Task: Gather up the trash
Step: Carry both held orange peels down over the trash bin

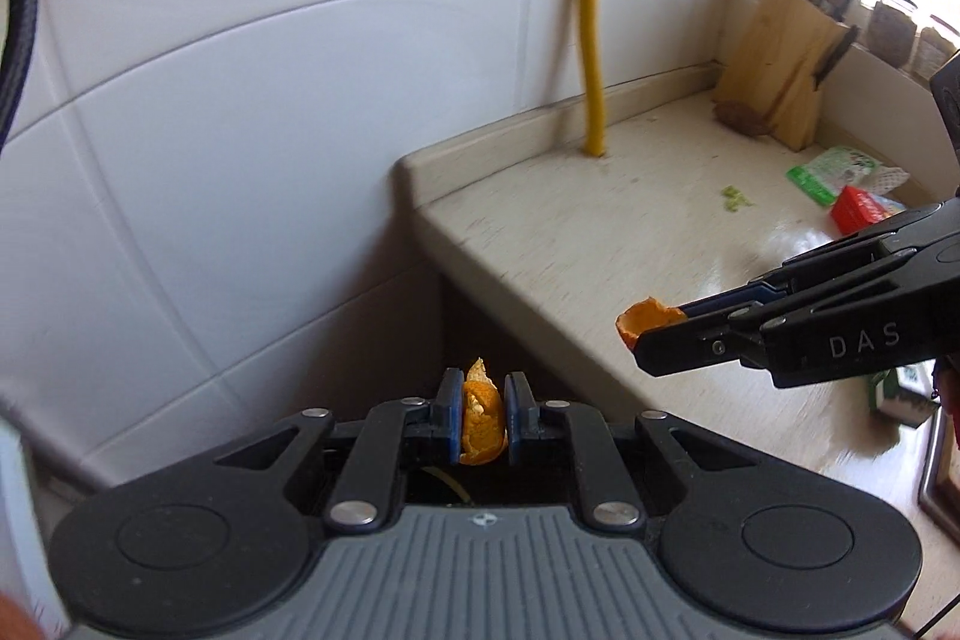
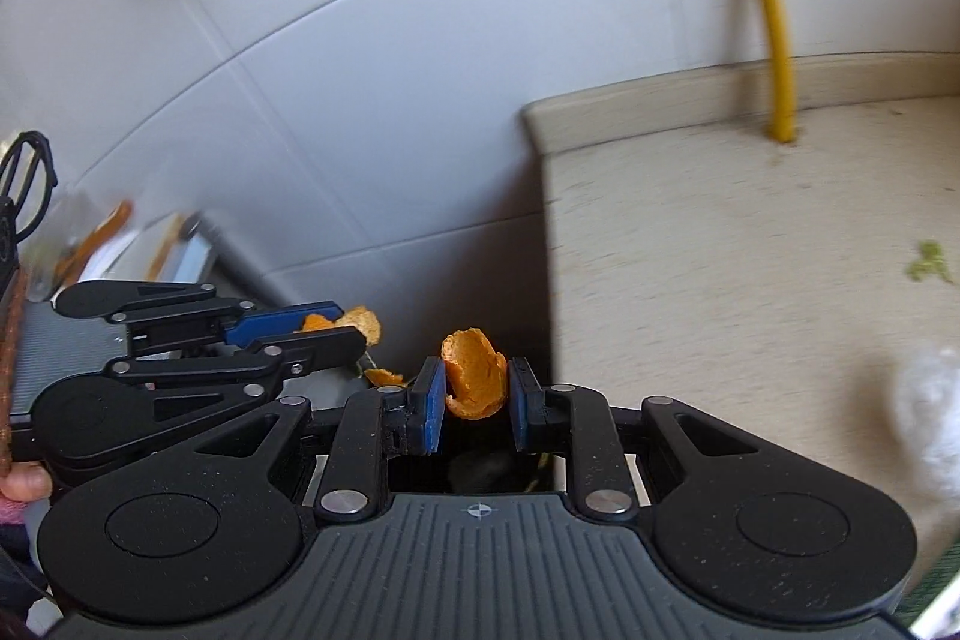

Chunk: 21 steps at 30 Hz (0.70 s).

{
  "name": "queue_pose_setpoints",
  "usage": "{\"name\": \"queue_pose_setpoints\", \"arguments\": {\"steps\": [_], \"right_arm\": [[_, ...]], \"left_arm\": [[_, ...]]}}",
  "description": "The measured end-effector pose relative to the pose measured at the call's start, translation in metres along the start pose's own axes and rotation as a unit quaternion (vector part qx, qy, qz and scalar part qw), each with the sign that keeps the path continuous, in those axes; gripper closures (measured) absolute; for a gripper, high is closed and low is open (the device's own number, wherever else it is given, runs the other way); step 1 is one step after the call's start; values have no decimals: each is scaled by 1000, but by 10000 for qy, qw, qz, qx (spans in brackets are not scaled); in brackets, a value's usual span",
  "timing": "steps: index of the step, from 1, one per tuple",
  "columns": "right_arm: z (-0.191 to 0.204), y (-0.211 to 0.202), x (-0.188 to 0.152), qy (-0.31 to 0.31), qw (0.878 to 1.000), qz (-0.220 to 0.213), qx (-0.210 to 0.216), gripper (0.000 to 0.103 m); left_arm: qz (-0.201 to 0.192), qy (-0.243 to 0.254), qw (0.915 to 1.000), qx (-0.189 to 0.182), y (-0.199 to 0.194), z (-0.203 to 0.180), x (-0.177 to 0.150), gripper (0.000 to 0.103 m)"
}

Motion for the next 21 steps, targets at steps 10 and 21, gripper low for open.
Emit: {"name": "queue_pose_setpoints", "arguments": {"steps": [10, 21], "right_arm": [[54, 24, -16, -433, 9976, 355, 397, 75], [75, 56, -22, -516, 9946, 723, 532, 75]], "left_arm": [[154, -287, 9989, 344, -28, 27, -34, 91], [460, -529, 9971, 283, -20, 47, -47, 91]]}}
Point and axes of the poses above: each gripper's, at about its wrist camera, not at the fingertips, and y roughly the way its jaws point, z to its left, x to its top, the point moved 3 cm from there along y, roughly the way its jaws point, and after that the axes turned 5 degrees about -z, right-handed, at the moved point
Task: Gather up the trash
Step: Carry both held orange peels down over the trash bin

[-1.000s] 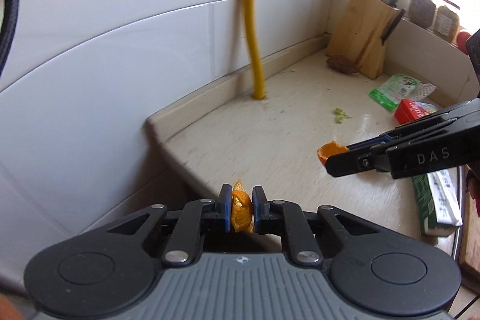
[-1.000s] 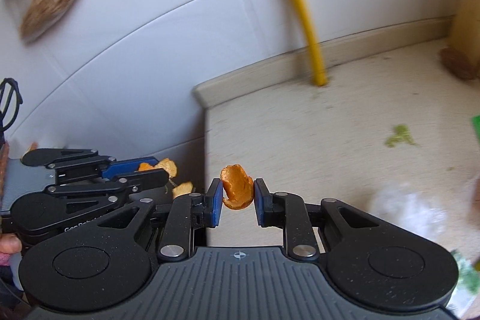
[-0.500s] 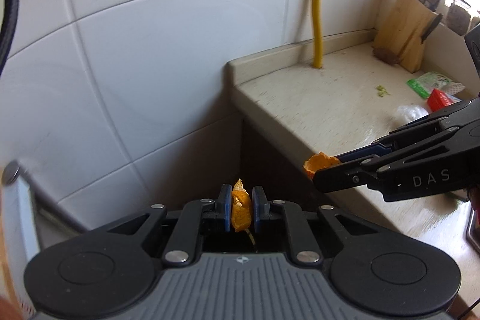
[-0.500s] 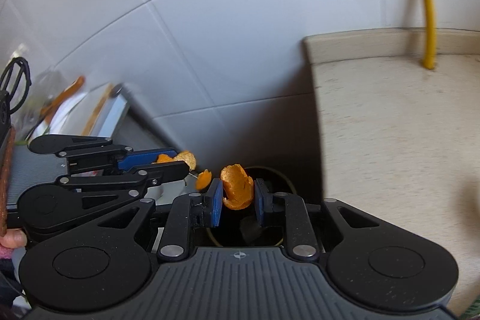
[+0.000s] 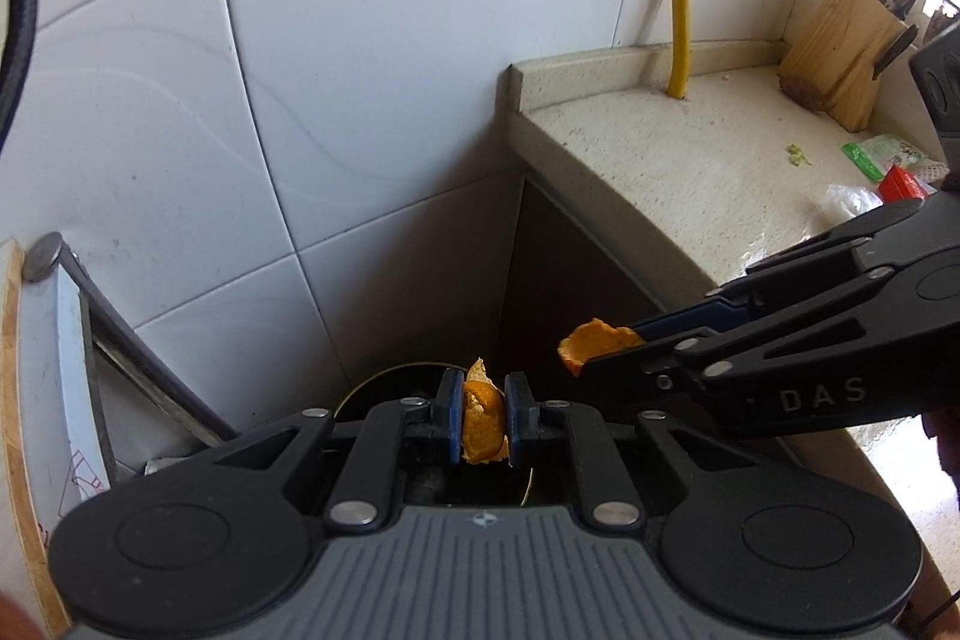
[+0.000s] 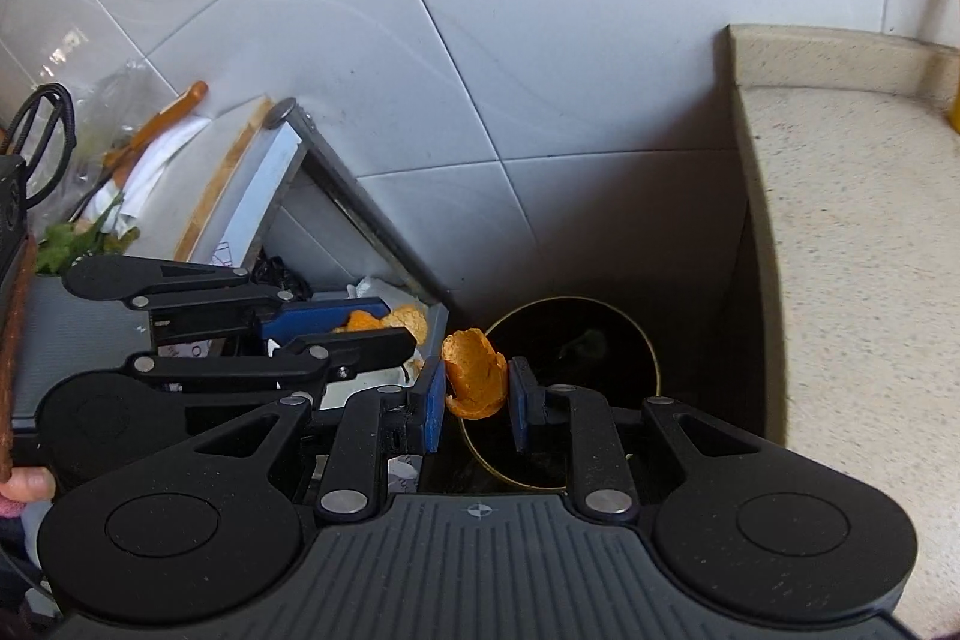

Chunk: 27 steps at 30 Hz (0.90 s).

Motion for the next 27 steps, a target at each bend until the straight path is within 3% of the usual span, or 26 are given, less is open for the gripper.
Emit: {"name": "queue_pose_setpoints", "arguments": {"steps": [27], "right_arm": [[-6, 72, 10, 189, 9971, 637, -369, 74]], "left_arm": [[751, -187, 9970, 98, 63, 38, -3, 91]]}}
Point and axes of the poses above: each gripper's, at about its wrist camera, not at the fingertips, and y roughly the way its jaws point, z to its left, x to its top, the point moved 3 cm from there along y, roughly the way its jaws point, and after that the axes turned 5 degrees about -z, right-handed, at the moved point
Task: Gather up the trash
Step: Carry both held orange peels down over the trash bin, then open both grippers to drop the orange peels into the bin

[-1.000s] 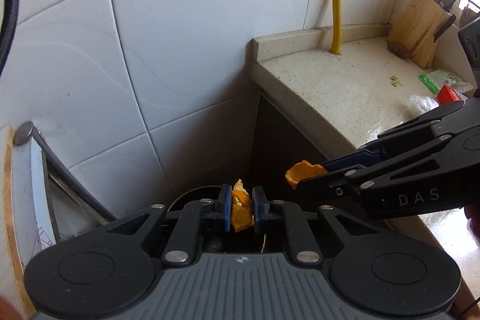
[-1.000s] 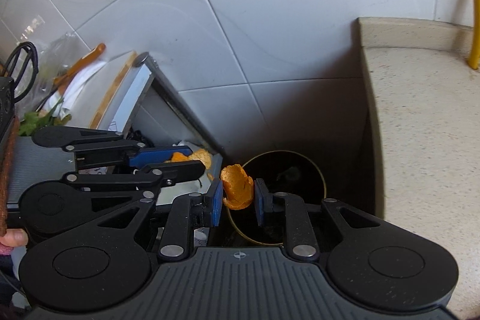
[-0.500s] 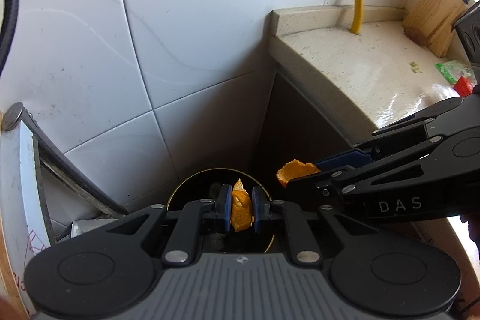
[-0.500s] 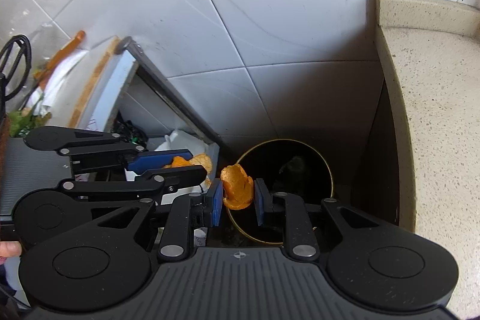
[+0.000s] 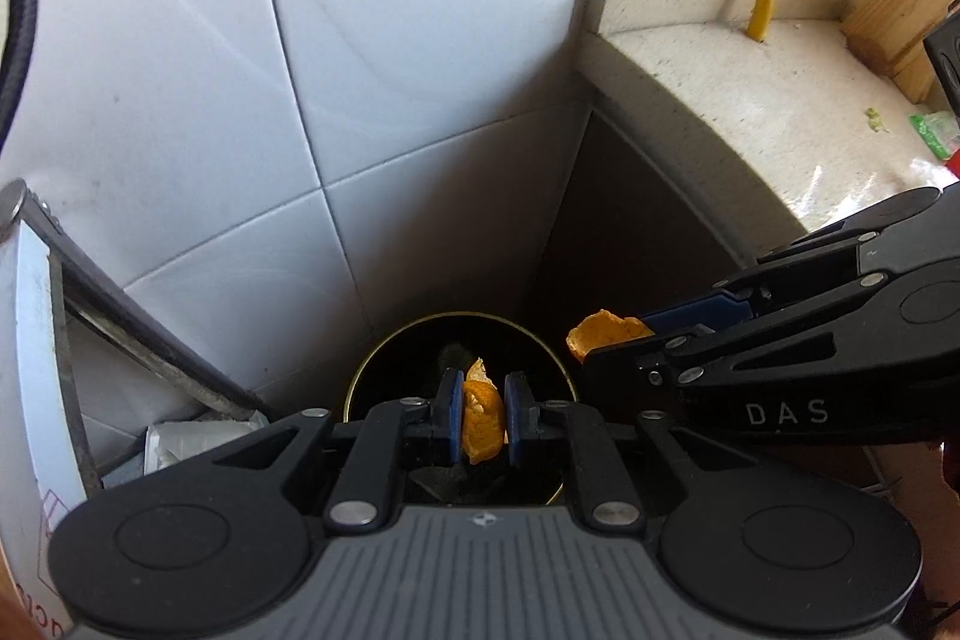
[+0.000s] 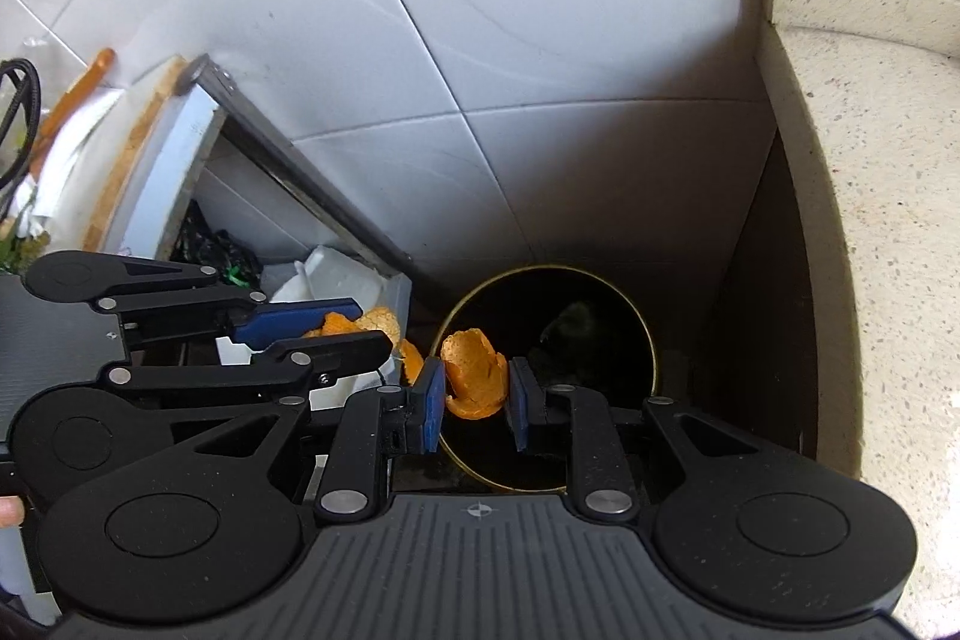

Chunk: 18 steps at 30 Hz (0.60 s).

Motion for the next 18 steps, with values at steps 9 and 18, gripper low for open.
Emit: {"name": "queue_pose_setpoints", "arguments": {"steps": [9, 18], "right_arm": [[-2, 22, 3, -19, 9997, 216, -80, 73], [-14, 36, 12, 101, 9994, 256, -207, 64]], "left_arm": [[216, -128, 9997, 55, 17, 5, -6, 90], [401, -212, 9988, 198, 37, 8, -2, 87]]}}
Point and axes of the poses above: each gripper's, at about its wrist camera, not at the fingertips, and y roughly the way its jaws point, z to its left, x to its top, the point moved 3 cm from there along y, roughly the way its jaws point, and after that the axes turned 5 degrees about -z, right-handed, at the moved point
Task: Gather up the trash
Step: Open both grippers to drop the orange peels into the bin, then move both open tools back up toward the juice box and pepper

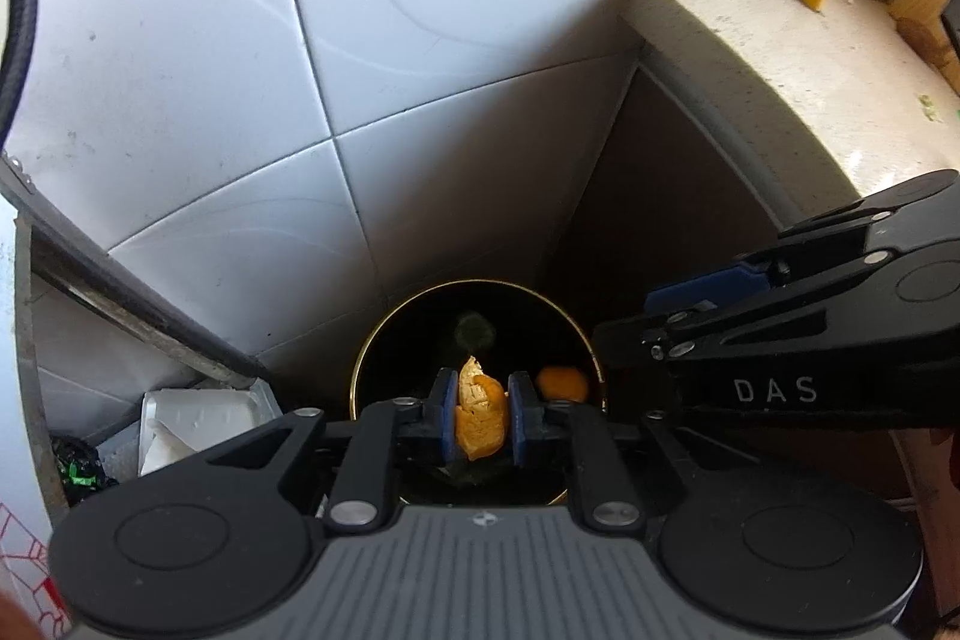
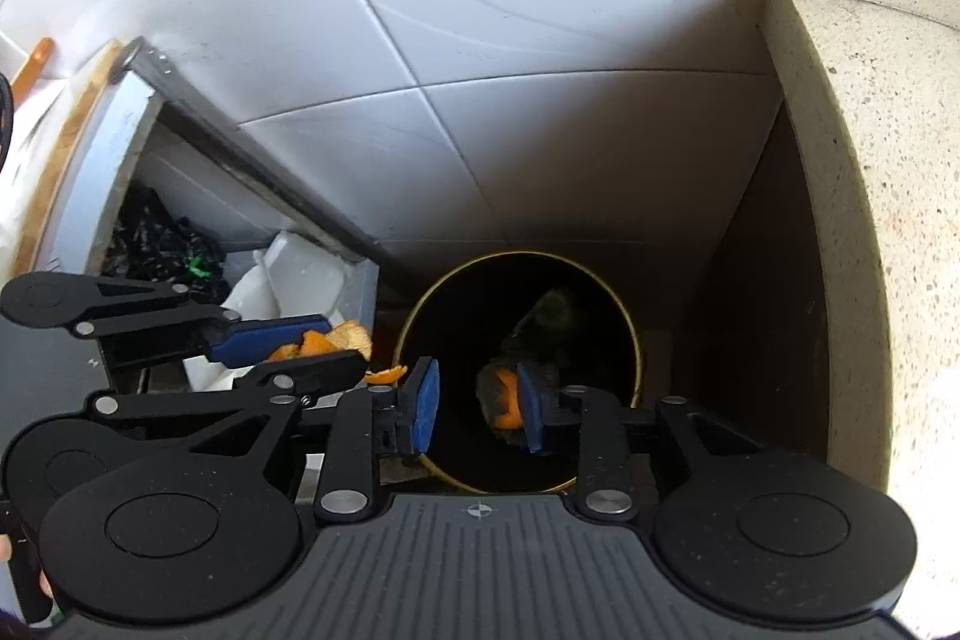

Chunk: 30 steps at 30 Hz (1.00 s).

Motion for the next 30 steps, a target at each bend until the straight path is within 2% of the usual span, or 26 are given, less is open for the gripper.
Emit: {"name": "queue_pose_setpoints", "arguments": {"steps": [3, 7, 13, 21, 28, 30], "right_arm": [[-5, 0, 2, 70, 10000, -24, 20, 57], [-12, -2, 2, 97, 9999, -30, -18, 55], [-23, -7, 4, 157, 9998, -68, -64, 50], [-30, -20, 1, 219, 9996, -170, -99, 49], [-36, -48, 2, 250, 9985, -432, -223, 48], [-38, -59, 1, 281, 9977, -553, -265, 44]], "left_arm": [[10, -11, 10000, 0, 2, 0, 1, 83], [42, 12, 10000, 26, 3, 0, 3, 60], [37, 13, 9999, 100, 7, -2, 8, 58], [-51, 250, 9996, 83, 1, -12, 13, 53], [-323, 573, 9978, -6, -16, -28, 26, 52], [-401, 675, 9969, -49, -20, -32, 31, 52]]}}
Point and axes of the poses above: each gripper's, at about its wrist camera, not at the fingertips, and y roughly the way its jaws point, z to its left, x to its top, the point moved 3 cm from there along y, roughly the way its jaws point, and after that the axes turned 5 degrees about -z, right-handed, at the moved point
